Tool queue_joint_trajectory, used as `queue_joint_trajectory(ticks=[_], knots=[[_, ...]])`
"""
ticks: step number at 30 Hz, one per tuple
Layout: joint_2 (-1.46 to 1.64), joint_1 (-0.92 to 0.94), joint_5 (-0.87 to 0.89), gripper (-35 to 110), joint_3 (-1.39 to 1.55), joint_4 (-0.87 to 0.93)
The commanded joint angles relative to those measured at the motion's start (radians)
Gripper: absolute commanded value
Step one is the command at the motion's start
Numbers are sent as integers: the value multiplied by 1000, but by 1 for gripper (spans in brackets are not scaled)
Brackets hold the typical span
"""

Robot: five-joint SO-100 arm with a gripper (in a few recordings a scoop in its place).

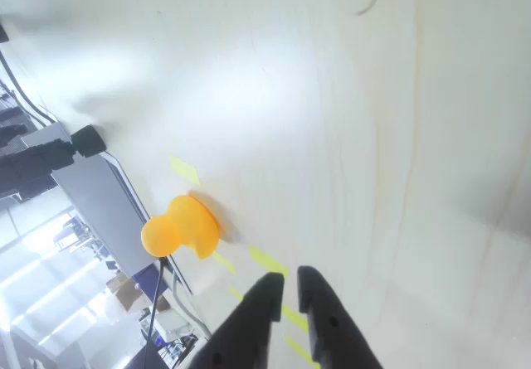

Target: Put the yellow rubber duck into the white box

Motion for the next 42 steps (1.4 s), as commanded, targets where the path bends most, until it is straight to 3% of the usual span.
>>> queue_joint_trajectory(ticks=[1,26,32,37,40,42], knots=[[51,5,14,0,6,5],[49,17,-21,0,-32,29],[-371,17,-61,0,-621,167],[-785,-29,-242,1,-1150,268],[-989,-37,-267,16,-1318,302],[-1108,-46,-380,27,-1388,348]])
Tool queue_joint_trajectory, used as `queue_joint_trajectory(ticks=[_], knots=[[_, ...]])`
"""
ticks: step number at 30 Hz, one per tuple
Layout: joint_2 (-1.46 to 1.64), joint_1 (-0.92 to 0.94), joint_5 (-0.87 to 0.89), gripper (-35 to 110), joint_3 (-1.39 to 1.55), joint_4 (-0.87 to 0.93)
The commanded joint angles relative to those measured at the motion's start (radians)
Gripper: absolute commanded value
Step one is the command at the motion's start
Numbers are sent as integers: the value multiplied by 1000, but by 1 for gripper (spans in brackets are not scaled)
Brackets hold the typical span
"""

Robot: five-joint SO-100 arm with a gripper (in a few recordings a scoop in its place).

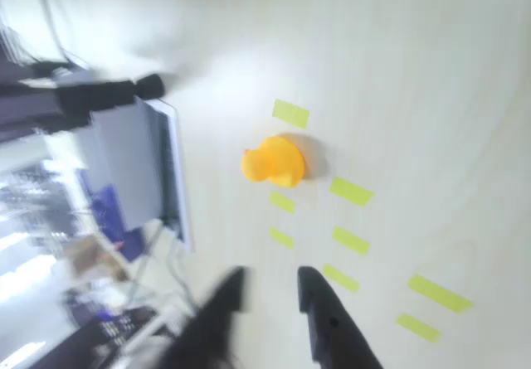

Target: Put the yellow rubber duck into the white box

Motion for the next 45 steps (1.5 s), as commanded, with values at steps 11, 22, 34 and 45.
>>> queue_joint_trajectory(ticks=[11,22,34,45], knots=[[-773,-133,-411,68,-451,81],[-1246,-239,-364,70,-1068,267],[-1595,-282,-354,65,-1328,302],[-1761,-288,-365,17,-1511,330]])
